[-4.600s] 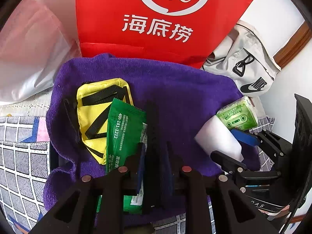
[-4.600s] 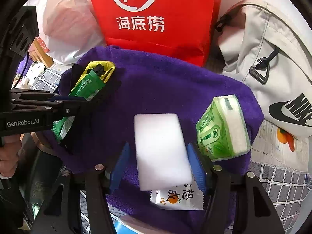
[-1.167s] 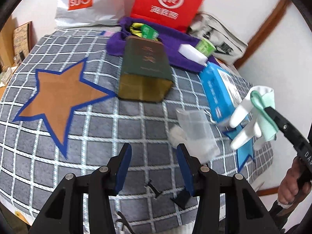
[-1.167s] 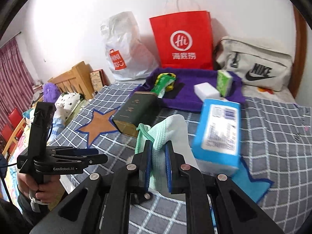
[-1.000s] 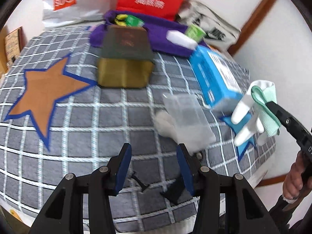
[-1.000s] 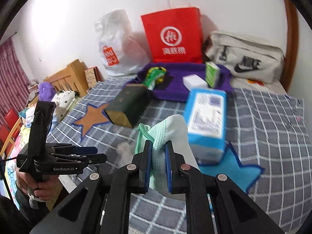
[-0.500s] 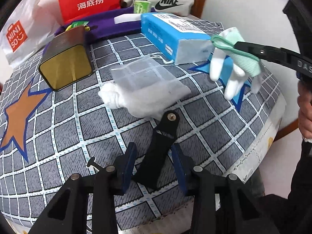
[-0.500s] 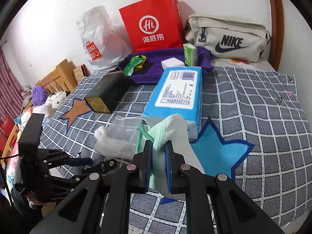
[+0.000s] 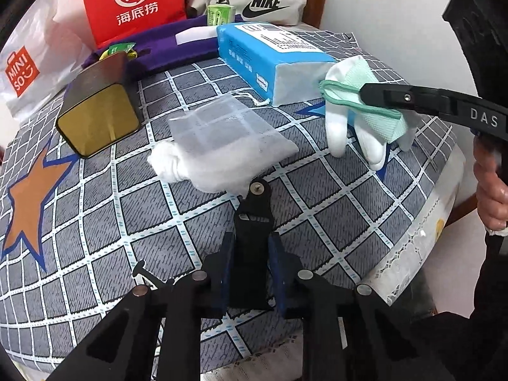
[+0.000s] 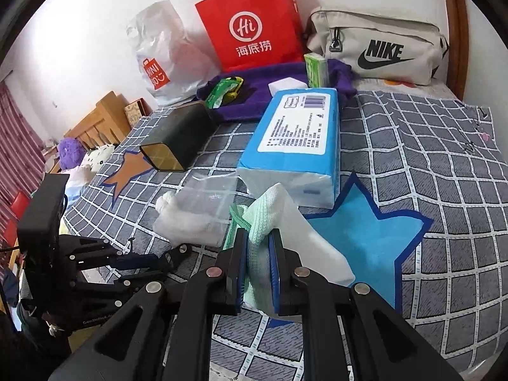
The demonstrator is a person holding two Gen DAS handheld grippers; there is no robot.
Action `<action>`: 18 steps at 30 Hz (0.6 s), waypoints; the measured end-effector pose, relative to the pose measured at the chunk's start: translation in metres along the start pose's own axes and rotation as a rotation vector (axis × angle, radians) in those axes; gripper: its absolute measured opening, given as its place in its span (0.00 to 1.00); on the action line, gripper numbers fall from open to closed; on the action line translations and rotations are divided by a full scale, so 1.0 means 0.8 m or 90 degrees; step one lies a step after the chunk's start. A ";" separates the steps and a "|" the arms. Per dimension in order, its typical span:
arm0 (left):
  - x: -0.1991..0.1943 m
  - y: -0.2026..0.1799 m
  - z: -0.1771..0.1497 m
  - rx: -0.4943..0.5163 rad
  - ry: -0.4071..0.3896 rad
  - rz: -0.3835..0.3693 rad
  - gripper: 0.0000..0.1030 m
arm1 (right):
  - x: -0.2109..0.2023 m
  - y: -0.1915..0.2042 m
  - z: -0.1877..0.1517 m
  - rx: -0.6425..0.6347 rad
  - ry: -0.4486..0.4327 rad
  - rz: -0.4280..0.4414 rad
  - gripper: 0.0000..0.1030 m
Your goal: Organize soft objects
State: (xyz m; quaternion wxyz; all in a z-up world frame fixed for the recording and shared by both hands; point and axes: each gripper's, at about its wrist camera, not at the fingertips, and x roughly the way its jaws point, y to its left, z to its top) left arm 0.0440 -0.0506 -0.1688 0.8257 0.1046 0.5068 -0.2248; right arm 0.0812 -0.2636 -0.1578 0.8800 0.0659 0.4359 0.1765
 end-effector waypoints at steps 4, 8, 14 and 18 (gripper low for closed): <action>-0.010 0.009 0.005 -0.031 -0.015 -0.013 0.19 | -0.013 0.002 0.003 0.000 -0.012 -0.001 0.13; -0.024 0.018 0.012 -0.048 -0.029 -0.010 0.19 | -0.024 0.002 0.007 0.005 -0.024 -0.003 0.12; -0.052 0.034 0.018 -0.066 -0.060 -0.001 0.19 | -0.036 0.014 0.013 -0.011 -0.033 0.002 0.12; -0.069 0.047 0.018 -0.086 -0.077 0.004 0.19 | -0.040 0.020 0.018 -0.017 -0.035 0.004 0.12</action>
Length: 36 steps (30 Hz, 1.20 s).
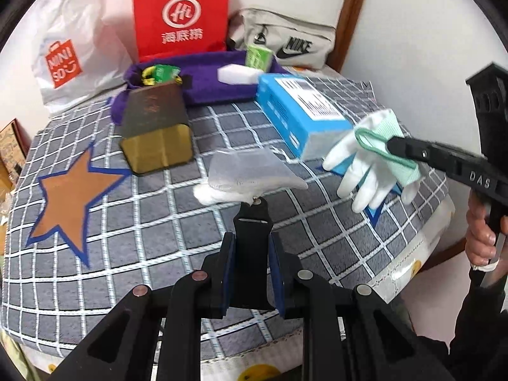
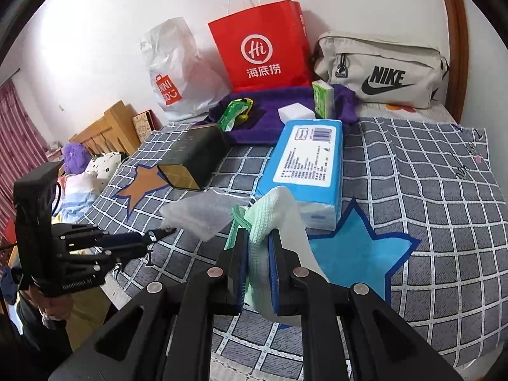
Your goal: Organize soft objects
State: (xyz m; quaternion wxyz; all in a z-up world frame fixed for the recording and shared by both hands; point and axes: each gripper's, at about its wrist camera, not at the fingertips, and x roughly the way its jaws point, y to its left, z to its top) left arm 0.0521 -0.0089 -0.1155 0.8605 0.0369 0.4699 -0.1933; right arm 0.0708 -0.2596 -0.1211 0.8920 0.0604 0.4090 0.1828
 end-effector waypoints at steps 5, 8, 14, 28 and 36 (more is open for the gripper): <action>-0.018 0.018 0.008 -0.019 -0.023 0.013 0.19 | -0.002 0.006 0.008 -0.007 -0.001 -0.001 0.12; -0.029 0.028 0.013 -0.033 -0.036 0.021 0.19 | -0.004 0.010 0.015 -0.011 -0.002 -0.001 0.12; -0.045 0.038 0.032 -0.042 -0.061 0.028 0.19 | -0.007 0.018 0.033 -0.023 -0.009 0.001 0.12; -0.033 0.066 0.087 -0.087 -0.077 0.036 0.20 | -0.004 0.023 0.087 -0.046 -0.022 0.004 0.12; -0.022 0.079 0.131 -0.088 -0.088 0.040 0.20 | 0.006 0.022 0.128 -0.059 -0.036 0.004 0.12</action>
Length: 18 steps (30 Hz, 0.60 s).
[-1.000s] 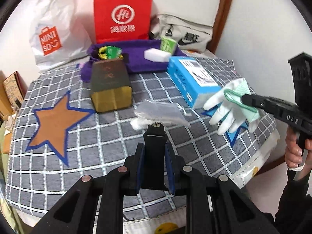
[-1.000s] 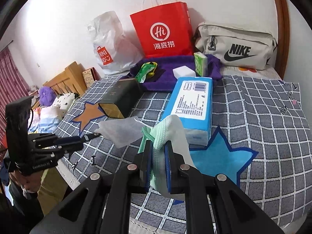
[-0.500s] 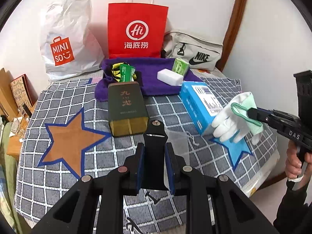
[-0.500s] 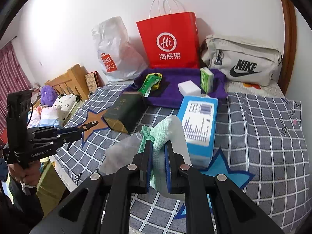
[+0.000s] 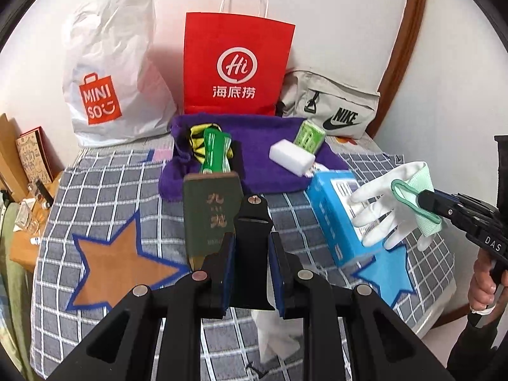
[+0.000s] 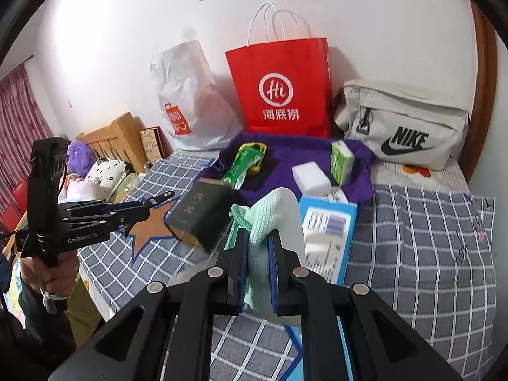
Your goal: Organize soft objects
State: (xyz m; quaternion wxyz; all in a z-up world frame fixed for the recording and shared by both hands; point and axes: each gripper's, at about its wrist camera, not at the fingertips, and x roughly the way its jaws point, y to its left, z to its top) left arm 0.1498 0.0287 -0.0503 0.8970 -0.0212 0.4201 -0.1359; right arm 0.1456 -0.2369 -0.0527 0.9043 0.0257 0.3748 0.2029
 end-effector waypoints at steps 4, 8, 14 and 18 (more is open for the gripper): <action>0.014 0.003 0.021 -0.001 -0.001 0.001 0.20 | 0.008 -0.003 0.020 -0.005 -0.009 -0.002 0.12; 0.029 0.007 0.040 -0.003 0.001 0.003 0.20 | 0.021 -0.008 0.040 -0.011 -0.014 -0.003 0.12; 0.048 0.011 0.064 0.000 -0.004 0.007 0.20 | 0.049 -0.016 0.068 -0.017 -0.014 0.004 0.12; 0.064 0.018 0.080 -0.007 -0.003 0.012 0.20 | 0.072 -0.021 0.089 -0.019 -0.018 0.008 0.12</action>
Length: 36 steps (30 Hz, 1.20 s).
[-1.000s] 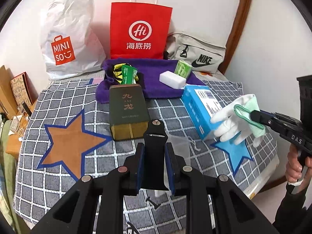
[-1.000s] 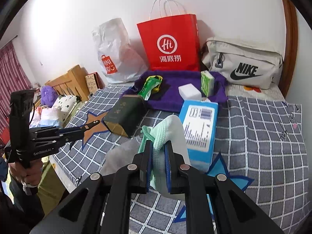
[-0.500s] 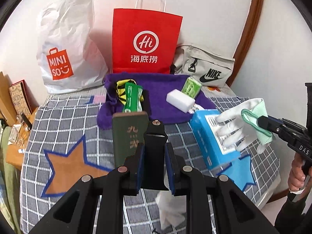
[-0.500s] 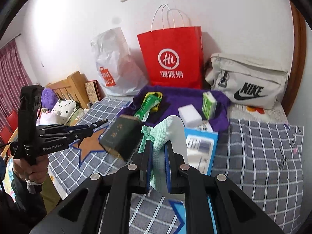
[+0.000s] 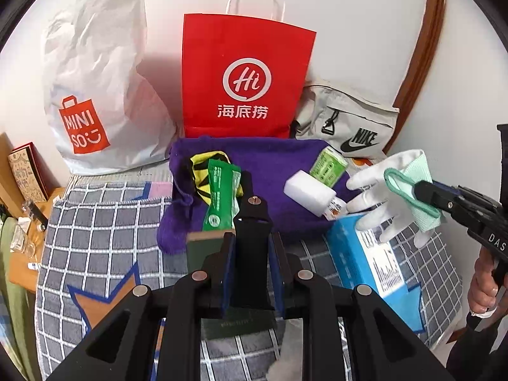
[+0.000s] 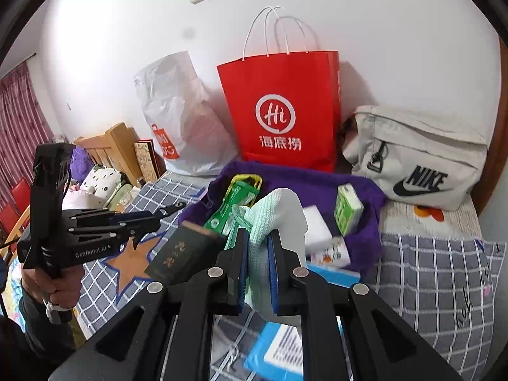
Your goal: Organize soft objects
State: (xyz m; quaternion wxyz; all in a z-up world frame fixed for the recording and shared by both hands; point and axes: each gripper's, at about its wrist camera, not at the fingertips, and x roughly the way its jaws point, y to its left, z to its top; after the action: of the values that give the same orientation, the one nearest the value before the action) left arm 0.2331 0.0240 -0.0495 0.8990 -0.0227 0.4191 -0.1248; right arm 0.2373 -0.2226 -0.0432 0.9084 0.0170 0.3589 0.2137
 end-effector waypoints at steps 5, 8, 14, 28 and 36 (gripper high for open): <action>0.013 0.009 0.017 -0.010 -0.004 -0.002 0.20 | 0.022 -0.008 0.022 0.005 -0.006 0.005 0.12; 0.025 0.016 0.029 -0.011 -0.002 0.002 0.20 | 0.039 -0.013 0.035 0.002 -0.003 0.001 0.12; 0.052 0.023 0.047 -0.019 0.011 0.001 0.20 | 0.070 -0.027 0.053 0.000 0.006 -0.011 0.12; 0.106 0.015 0.083 0.003 0.030 -0.005 0.20 | 0.130 -0.057 0.079 0.011 0.033 0.001 0.12; 0.139 0.015 0.090 -0.003 0.052 -0.010 0.20 | 0.164 -0.078 0.092 0.028 0.032 0.011 0.12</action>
State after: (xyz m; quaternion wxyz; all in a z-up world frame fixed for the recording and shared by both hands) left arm 0.3591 0.0039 -0.0877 0.8801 -0.0228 0.4554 -0.1320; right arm 0.3947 -0.2175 -0.0848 0.8965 0.0346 0.3863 0.2140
